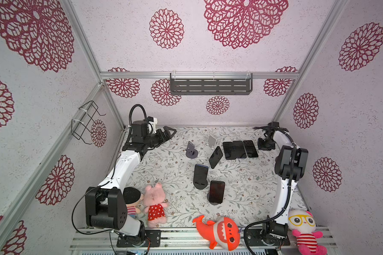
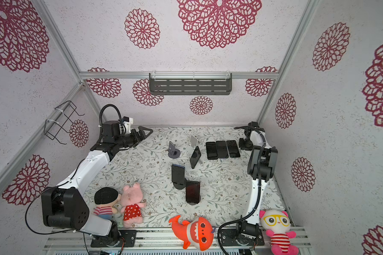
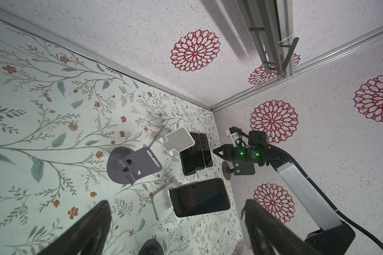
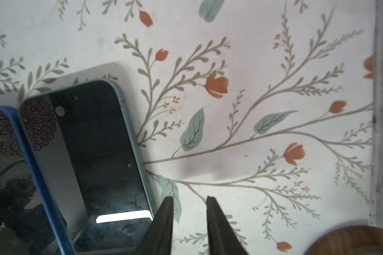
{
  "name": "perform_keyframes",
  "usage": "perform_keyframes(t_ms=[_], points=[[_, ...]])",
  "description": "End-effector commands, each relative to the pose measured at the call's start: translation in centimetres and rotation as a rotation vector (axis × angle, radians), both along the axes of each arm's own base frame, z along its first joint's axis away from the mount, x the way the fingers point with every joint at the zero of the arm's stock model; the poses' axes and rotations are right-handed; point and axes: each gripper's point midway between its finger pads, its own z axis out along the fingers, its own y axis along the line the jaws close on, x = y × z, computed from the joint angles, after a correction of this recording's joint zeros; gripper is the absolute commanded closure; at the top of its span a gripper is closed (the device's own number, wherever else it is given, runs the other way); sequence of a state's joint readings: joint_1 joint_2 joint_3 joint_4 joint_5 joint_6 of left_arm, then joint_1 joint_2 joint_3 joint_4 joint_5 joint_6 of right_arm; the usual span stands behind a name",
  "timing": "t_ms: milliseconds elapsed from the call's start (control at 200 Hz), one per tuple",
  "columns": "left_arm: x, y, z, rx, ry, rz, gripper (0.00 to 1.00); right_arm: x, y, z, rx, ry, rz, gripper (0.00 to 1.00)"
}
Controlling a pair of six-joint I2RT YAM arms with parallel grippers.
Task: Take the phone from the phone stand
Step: 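Open the right gripper and lift it off the teal phone, then draw the right gripper back toward the middle while the left arm reaches forward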
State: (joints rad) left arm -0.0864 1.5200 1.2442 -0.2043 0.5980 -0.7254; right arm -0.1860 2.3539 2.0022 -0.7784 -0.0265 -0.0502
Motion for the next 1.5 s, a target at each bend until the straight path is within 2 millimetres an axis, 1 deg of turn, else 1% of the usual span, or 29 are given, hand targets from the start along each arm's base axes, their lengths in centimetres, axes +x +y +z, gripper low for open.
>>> perform_keyframes(t_ms=[0,285,370,475,656,821,921,1051,1241,1316,1396,1496], points=[[0.1,0.3,1.8,-0.007,-0.044,-0.005,0.03,0.0,0.6,-0.5,0.020,0.011,0.005,0.70],[0.1,0.6,2.1,-0.018,-0.053,0.003,0.02,-0.7,2.0,-1.6,0.033,0.051,0.033,0.70],[0.1,0.6,2.2,-0.019,-0.056,0.003,0.03,-0.9,2.6,-1.7,0.031,0.049,0.046,0.70],[0.1,0.7,2.3,-0.019,-0.058,0.004,0.02,-0.9,3.0,-1.9,0.037,0.049,0.047,0.70],[0.0,0.6,2.5,-0.020,-0.061,0.002,0.03,-0.9,2.9,-2.0,0.035,0.047,0.045,0.69],[0.1,0.6,2.4,-0.020,-0.059,0.003,0.03,-0.8,3.5,-2.0,0.044,0.040,0.079,0.68],[0.1,0.7,2.3,-0.018,-0.057,0.004,0.03,-1.1,2.8,-2.0,0.017,0.059,0.061,0.67],[0.1,0.6,2.2,-0.016,-0.058,0.003,0.03,-0.9,2.1,-0.4,0.000,0.031,0.037,0.62],[0.2,0.6,1.9,-0.004,-0.064,-0.008,0.02,-0.8,0.7,2.4,-0.011,-0.011,-0.015,0.51],[0.3,0.6,1.6,0.029,-0.078,-0.023,0.02,-0.9,0.8,4.2,-0.008,-0.047,-0.017,0.46],[0.4,0.2,1.1,0.052,-0.092,-0.058,0.02,-1.3,1.0,6.1,-0.003,-0.087,-0.013,0.42],[0.2,-1.0,0.8,0.070,-0.109,-0.123,0.01,-2.1,1.8,8.6,0.021,-0.141,-0.010,0.39]])
